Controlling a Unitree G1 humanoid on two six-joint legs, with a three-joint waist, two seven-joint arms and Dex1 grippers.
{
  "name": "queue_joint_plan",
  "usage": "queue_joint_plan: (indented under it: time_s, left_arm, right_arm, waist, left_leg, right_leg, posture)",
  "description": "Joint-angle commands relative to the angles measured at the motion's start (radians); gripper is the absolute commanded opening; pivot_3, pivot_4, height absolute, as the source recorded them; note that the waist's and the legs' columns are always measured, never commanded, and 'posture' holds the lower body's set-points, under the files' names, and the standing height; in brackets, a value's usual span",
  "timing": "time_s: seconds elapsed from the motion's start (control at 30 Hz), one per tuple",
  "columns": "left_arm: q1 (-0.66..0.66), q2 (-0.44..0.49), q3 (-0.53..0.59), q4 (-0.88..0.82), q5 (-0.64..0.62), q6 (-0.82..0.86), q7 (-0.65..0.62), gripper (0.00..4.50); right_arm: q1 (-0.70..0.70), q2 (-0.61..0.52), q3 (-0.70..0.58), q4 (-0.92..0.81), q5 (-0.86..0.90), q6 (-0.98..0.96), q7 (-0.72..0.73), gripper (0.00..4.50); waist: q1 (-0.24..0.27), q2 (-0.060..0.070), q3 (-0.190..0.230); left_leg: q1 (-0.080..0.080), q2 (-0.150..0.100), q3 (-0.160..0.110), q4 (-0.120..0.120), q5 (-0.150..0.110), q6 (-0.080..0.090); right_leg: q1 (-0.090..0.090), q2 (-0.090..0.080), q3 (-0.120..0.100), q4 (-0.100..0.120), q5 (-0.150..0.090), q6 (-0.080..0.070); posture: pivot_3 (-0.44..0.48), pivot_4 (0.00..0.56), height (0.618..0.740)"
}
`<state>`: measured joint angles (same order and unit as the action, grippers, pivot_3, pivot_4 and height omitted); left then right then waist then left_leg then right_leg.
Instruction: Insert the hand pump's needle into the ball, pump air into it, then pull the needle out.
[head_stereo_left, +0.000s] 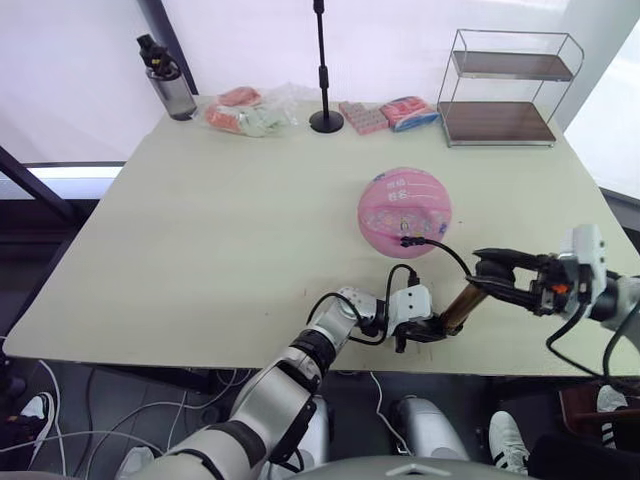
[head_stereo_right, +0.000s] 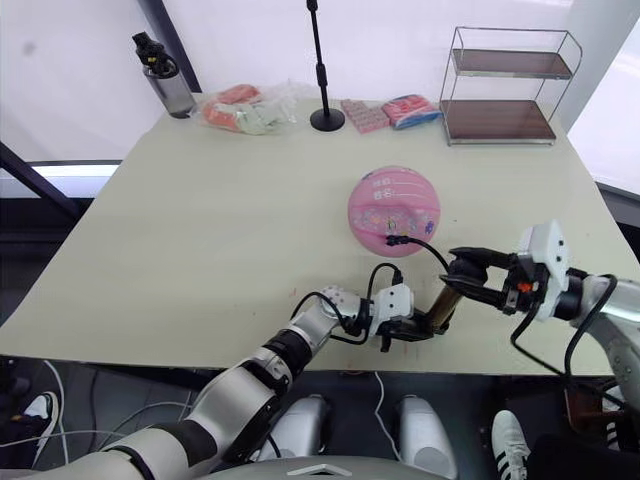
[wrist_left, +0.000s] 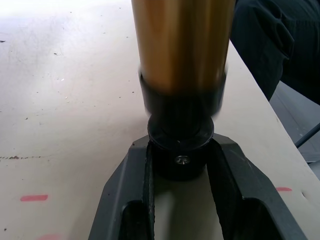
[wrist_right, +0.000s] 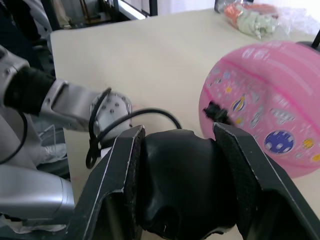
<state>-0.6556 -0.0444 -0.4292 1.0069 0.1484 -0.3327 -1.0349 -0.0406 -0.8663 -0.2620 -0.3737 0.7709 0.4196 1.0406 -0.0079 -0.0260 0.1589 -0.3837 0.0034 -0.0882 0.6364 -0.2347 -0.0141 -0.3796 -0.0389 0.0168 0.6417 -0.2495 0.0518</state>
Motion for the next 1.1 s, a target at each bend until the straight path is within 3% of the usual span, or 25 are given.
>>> queue_joint_plan:
  time_s: [0.03,0.33,0.53,0.8,1.1]
  left_arm:
    - [0.033,0.035,-0.013,0.066,0.041,0.07,0.009,1.0]
    - [0.038,0.033,-0.011,0.058,0.037,0.086,-0.002,1.0]
    - [0.039,0.036,-0.015,0.052,0.041,0.085,0.003,1.0]
    - [0.04,0.039,-0.015,0.05,0.039,0.085,-0.001,1.0]
    - [0.043,0.041,-0.017,0.045,0.038,0.084,-0.004,1.0]
  right_arm:
    - [-0.06,-0.054,-0.137,-0.04,0.12,0.071,-0.008,1.73]
    - [-0.211,-0.181,-0.284,-0.032,0.323,0.25,-0.056,1.73]
    - [-0.248,-0.231,-0.299,-0.034,0.326,0.29,-0.048,1.73]
    - [-0.131,-0.171,-0.229,-0.079,0.243,0.256,-0.035,1.73]
    - [0.004,-0.013,-0.017,-0.062,0.003,0.063,-0.02,1.73]
  waist:
    - [0.0,0.0,0.0]
    - [-0.002,0.001,0.003]
    - [-0.002,0.002,0.003]
    - [-0.002,0.001,0.003]
    - [-0.005,-0.004,0.0]
  left_leg:
    - [0.0,0.0,0.0,0.0,0.0,0.0]
    - [0.0,0.0,0.0,0.0,0.0,0.0]
    - [-0.001,0.0,0.0,0.0,0.0,0.0]
    - [-0.001,0.0,0.0,0.0,0.0,0.0]
    - [0.001,0.002,0.0,0.0,0.0,0.0]
  right_leg:
    - [0.0,0.0,0.0,0.0,0.0,0.0]
    - [0.0,0.0,0.0,0.0,0.0,0.0]
    - [-0.001,0.0,0.0,0.0,0.0,0.0]
    - [-0.001,0.0,-0.001,0.0,0.0,0.0]
    - [0.001,0.002,-0.001,0.0,0.0,0.0]
  posture:
    - [0.0,0.15,0.731]
    - [0.0,0.15,0.731]
    - [0.0,0.15,0.731]
    - [0.0,0.15,0.731]
    - [0.0,0.15,0.731]
